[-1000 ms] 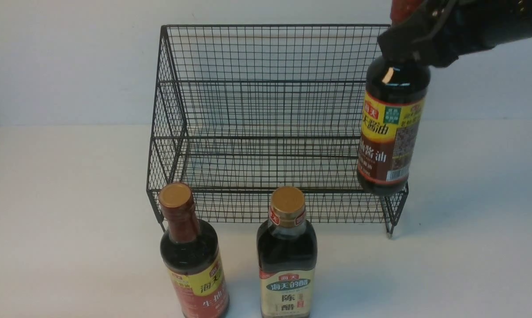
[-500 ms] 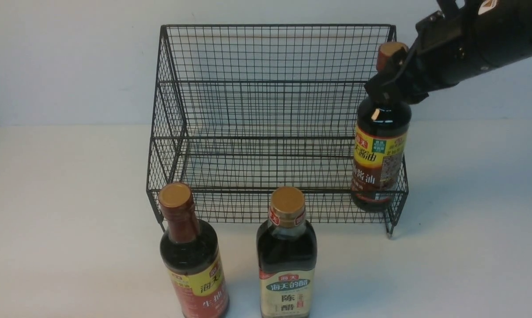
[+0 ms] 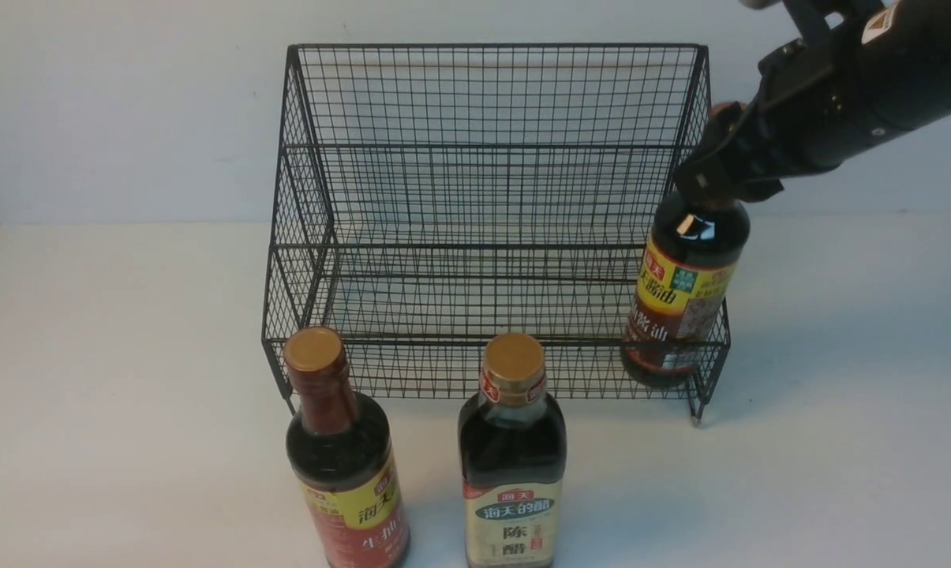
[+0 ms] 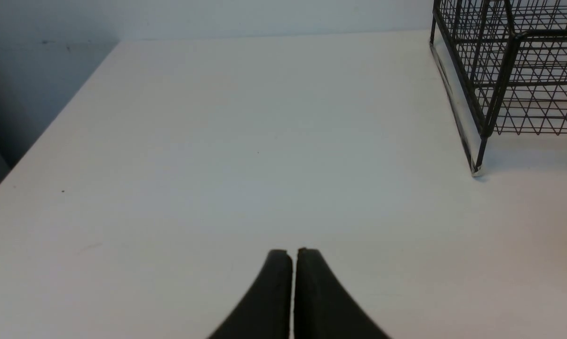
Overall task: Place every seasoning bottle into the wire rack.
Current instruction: Use the right arm to put the condiment bottle back on the shelf, then use the left arm to grab the condiment bottle closest to it
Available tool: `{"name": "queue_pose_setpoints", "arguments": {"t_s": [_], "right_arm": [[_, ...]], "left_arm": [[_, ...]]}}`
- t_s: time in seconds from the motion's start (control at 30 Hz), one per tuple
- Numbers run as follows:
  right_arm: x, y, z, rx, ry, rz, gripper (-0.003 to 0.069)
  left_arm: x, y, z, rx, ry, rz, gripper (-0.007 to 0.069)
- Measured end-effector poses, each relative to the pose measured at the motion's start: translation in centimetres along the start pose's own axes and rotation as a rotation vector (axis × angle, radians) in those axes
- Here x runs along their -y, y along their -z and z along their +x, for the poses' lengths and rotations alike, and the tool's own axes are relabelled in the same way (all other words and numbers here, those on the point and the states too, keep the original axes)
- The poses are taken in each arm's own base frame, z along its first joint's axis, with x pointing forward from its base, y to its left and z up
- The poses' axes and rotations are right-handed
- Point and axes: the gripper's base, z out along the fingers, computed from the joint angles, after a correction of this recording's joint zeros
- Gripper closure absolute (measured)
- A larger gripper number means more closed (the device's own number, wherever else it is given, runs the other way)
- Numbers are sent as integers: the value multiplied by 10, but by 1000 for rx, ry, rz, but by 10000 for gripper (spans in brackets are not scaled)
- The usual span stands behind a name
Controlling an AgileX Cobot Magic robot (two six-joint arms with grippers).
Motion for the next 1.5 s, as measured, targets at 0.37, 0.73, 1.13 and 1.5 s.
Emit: {"name": "queue_pose_setpoints", "arguments": {"t_s": [0.37,0.73,1.13,1.5], "right_arm": [[-2,1,1,-28,-89,-22,224],[-8,36,-2,43,-78,7,134],[-38,162,32,92,17,104,237],[-76,241,114,273,-41,156,598]], "left_arm": [[0,0,0,0,0,0,629],[0,0,0,0,0,0,629],[0,0,0,0,0,0,629],[0,0,0,0,0,0,629]]}}
